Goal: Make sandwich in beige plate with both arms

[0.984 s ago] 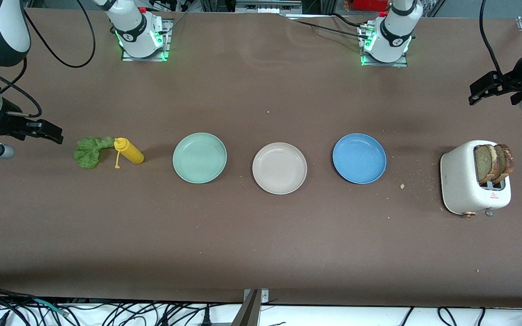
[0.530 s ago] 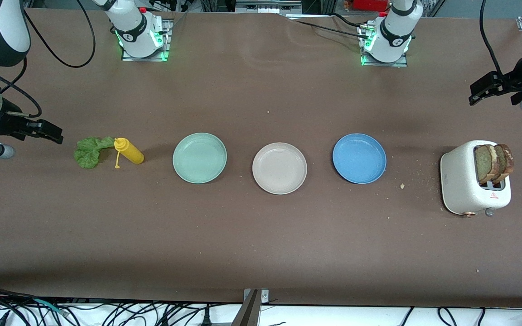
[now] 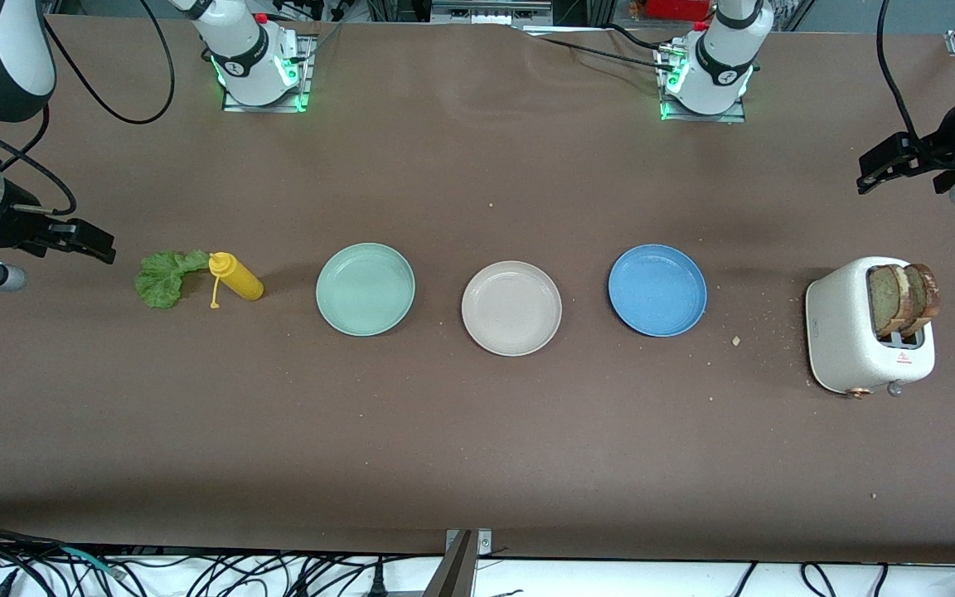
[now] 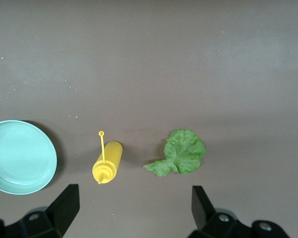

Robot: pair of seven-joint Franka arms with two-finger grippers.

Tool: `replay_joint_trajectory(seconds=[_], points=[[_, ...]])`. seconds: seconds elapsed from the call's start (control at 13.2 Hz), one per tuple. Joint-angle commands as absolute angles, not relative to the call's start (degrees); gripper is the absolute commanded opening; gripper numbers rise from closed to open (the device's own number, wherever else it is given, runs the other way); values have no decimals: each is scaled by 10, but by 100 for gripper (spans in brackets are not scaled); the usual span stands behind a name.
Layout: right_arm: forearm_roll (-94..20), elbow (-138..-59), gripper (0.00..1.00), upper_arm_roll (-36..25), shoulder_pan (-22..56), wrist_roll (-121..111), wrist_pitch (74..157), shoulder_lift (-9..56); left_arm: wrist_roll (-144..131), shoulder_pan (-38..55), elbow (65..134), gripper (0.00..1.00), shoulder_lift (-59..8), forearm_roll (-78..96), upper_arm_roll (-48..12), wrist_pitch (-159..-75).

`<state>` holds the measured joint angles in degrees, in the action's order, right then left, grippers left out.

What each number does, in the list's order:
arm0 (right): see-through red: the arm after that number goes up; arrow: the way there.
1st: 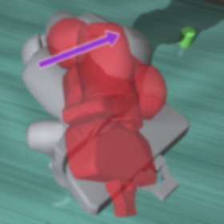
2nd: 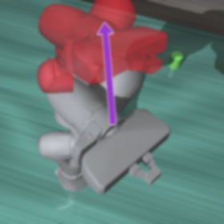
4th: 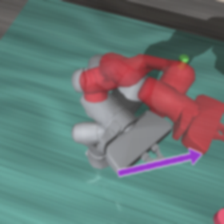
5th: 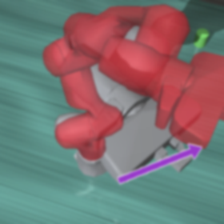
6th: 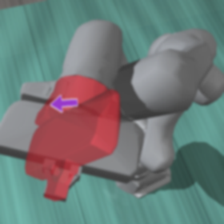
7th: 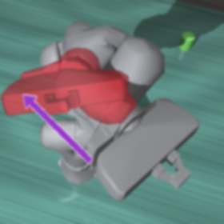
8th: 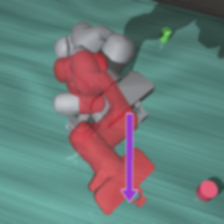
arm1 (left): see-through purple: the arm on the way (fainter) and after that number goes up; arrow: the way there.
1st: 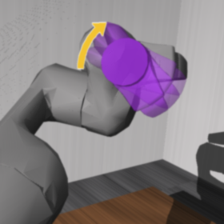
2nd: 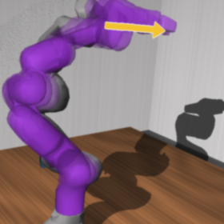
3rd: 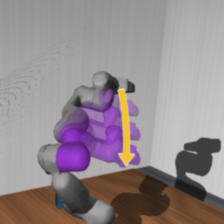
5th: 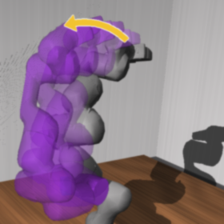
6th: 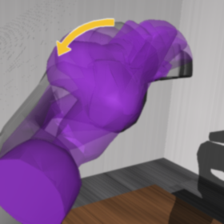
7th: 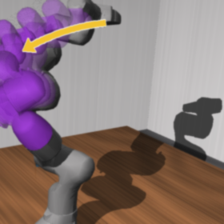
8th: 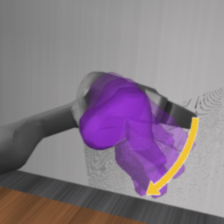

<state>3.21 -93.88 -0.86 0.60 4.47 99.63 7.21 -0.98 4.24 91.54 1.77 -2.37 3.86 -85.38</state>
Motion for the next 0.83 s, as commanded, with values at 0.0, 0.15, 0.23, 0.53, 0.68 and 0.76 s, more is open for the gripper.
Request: replay_joint_trajectory(seconds=[0.0,0.15,0.23,0.53,0.68,0.76], points=[[21,-937,100,-11,6,47,991,71,-8,39,903,100,11,-40,35,-852],[21,-937,100,-11,6,47,991,71,-8,39,903,100,11,-40,35,-852],[21,-937,100,-11,6,48,991,71,-8,39,903,100,11,-40,35,-852],[22,-937,100,-11,6,47,991,71,-7,38,903,100,11,-40,35,-852],[21,-937,100,-11,6,47,991,71,-13,39,903,100,11,-39,35,-852],[21,-937,100,-11,6,47,991,71,-13,39,903,100,11,-39,34,-852]])
